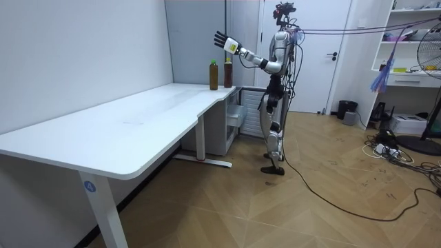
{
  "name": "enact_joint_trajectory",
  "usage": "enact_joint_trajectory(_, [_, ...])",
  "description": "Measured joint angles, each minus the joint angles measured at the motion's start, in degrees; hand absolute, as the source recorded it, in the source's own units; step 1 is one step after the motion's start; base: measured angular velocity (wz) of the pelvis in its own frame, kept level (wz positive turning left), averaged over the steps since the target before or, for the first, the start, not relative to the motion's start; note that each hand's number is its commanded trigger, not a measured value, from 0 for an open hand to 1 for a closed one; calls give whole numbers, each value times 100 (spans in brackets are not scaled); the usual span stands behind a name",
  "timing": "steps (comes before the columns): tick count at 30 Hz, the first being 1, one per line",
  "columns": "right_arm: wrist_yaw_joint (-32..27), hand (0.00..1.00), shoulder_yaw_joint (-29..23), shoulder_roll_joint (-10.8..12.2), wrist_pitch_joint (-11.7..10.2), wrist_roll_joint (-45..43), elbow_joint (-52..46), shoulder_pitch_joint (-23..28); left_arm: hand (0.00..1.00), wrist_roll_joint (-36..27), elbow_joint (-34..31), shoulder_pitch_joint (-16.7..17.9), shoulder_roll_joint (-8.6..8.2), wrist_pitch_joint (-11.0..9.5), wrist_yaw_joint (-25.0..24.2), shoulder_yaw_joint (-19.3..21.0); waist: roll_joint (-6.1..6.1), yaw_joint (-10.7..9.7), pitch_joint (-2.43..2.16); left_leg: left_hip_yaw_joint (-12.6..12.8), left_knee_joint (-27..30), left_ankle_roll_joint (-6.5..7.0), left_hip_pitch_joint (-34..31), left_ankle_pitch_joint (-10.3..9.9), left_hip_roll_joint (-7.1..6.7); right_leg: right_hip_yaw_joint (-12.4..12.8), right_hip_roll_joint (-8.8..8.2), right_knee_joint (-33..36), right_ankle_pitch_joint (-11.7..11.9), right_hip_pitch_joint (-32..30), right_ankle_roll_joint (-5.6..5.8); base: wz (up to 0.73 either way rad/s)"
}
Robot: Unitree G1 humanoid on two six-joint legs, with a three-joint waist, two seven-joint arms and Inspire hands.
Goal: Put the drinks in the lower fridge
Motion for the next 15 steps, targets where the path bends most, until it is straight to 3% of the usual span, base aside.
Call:
enact_joint_trajectory(8, [-4,0,-37,1,55,-11,-3,-35,0,-9,8,108,-13,209,-449,0,5,-1,2,-8,2,-1,-32,-1,2,-5,2,6,0,-11,0,0])
enact_joint_trajectory(15, [-3,0,-79,1,51,-20,4,-38,0,-10,9,160,-30,232,-539,1,15,-33,4,-16,51,-1,-70,0,1,-3,1,6,0,-29,0,0])
